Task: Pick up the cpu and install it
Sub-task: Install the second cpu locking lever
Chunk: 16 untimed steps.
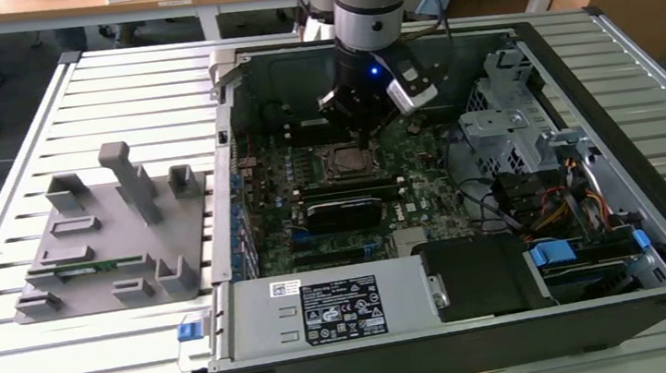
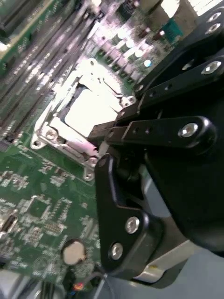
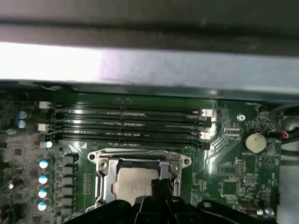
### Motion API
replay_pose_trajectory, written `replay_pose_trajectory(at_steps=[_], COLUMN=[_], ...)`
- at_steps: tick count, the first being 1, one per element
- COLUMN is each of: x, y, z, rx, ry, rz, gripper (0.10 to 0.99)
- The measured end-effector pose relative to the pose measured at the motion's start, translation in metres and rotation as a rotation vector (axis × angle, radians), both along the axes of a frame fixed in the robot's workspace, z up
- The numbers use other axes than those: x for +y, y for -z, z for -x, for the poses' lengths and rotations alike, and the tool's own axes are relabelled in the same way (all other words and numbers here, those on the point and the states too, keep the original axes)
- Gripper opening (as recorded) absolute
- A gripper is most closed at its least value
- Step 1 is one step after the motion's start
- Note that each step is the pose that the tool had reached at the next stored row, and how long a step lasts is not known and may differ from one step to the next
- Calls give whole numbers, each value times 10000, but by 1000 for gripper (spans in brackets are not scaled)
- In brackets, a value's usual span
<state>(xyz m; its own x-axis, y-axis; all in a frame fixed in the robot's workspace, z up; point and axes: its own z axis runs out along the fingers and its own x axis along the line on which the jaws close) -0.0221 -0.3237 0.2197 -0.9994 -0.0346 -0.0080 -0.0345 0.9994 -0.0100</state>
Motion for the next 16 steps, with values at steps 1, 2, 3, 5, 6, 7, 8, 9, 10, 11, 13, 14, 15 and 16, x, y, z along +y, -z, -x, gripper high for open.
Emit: replay_pose_trajectory(at_steps=[1, 2, 3, 5, 6, 7, 8, 9, 10, 11, 13, 14, 15, 16], x=[0, 0, 0, -1, -7, -28, -60, -84, -97, -103, -125, -142, -155, -166], y=[-44, -86, -118, -137, -136, -136, -135, -133, -131, -131, -128, -128, -127, -127], z=[0, 0, 0, 0, -1, -1, 0, 0, 0, 0, 0, 0, 0, 0], rx=[1, 0, 0, 1, 0, 1, 1, 1, 2, 3, 5, 7, 9, 13], ry=[0, 0, 0, 1, 0, 0, 0, 0, 0, -1, 4, 6, 7, 9], rz=[1, 1, 0, 0, -1, 0, 1, -1, -2, 0, -1, -1, 0, -2], gripper=[106, 106, 106, 106, 106, 106, 106, 106, 106, 106, 106, 106, 106, 106])
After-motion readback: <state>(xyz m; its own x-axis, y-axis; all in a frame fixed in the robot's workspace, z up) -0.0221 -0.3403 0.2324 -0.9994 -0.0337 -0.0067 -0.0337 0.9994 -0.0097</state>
